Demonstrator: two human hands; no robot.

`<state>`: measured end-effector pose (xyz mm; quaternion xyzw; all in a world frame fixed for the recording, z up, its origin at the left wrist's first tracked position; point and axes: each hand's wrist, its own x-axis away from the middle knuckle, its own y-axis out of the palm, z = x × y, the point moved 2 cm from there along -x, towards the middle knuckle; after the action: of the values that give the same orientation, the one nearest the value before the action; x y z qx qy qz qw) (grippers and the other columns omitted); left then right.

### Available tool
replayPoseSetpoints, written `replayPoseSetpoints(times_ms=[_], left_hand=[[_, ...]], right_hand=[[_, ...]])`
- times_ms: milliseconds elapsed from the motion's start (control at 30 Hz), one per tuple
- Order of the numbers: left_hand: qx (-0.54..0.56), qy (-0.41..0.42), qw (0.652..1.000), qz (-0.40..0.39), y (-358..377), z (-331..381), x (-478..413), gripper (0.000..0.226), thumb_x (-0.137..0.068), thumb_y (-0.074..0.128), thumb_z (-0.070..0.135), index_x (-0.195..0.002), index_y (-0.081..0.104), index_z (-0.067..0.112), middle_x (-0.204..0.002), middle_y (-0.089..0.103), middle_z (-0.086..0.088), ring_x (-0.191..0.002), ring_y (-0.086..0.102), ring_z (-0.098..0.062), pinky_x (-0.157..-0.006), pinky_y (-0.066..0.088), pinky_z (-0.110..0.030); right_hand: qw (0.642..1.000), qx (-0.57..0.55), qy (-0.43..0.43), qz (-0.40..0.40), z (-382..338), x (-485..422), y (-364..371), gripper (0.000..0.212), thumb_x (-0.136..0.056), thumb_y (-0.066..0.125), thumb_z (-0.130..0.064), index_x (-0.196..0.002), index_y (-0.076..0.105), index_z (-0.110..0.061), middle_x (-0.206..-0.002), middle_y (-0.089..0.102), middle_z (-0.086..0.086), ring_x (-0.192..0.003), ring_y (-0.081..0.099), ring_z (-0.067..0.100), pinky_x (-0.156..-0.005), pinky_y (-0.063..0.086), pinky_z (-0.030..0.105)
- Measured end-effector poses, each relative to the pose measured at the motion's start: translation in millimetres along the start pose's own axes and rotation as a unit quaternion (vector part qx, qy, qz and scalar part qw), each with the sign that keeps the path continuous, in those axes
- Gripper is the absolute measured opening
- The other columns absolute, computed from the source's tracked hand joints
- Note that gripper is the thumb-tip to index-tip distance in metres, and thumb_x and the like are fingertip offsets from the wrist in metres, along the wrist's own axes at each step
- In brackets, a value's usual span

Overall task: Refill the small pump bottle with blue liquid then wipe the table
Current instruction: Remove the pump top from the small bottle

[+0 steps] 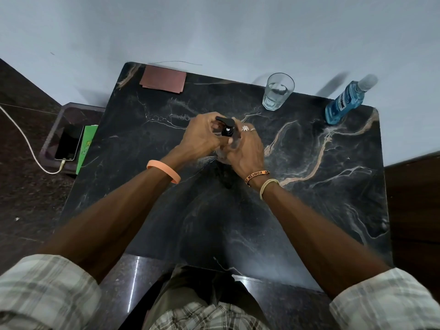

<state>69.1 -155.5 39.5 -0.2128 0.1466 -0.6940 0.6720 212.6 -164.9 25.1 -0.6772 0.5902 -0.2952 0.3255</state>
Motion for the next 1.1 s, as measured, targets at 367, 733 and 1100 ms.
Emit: replayPoseSetpoints(times_ms=[367,733,1100], left_hand=[[0.07,0.043,0.994,0.069,-54.5,48.2,20.5,0.049,-0.071,0.088,0.024,-0.112,0.068,0.01,-0.103,0.075,-0.001,-0.094,0.073,-0.016,-0.087,0.06,-0.04],[0.003,-0.021,0.991,0.132,-105.7,-27.2,44.7,0.041,-0.071,0.087,0.013,-0.106,0.066,0.009,-0.106,0.071,-0.003,-0.098,0.068,-0.015,-0.091,0.056,-0.032],[-0.136,-0.095,0.986,0.035,-77.8,-122.7,51.0,0.026,-0.077,0.078,0.029,-0.098,0.064,0.021,-0.095,0.069,0.005,-0.089,0.066,-0.017,-0.077,0.055,-0.035]], right_hand=[[0.977,-0.144,-0.077,0.138,-65.4,7.3,-42.2,0.037,-0.082,0.07,-0.016,-0.119,0.068,-0.017,-0.104,0.07,0.002,-0.091,0.065,0.018,-0.08,0.055,0.039],[0.987,-0.02,-0.153,0.038,-105.1,-8.2,41.9,0.046,-0.087,0.059,-0.004,-0.13,0.061,-0.019,-0.119,0.064,0.007,-0.109,0.06,0.026,-0.091,0.051,0.038],[0.954,0.221,-0.193,-0.066,-85.3,5.2,113.0,0.034,-0.084,0.059,-0.005,-0.115,0.065,-0.019,-0.105,0.062,0.005,-0.095,0.062,0.029,-0.055,0.029,0.033]])
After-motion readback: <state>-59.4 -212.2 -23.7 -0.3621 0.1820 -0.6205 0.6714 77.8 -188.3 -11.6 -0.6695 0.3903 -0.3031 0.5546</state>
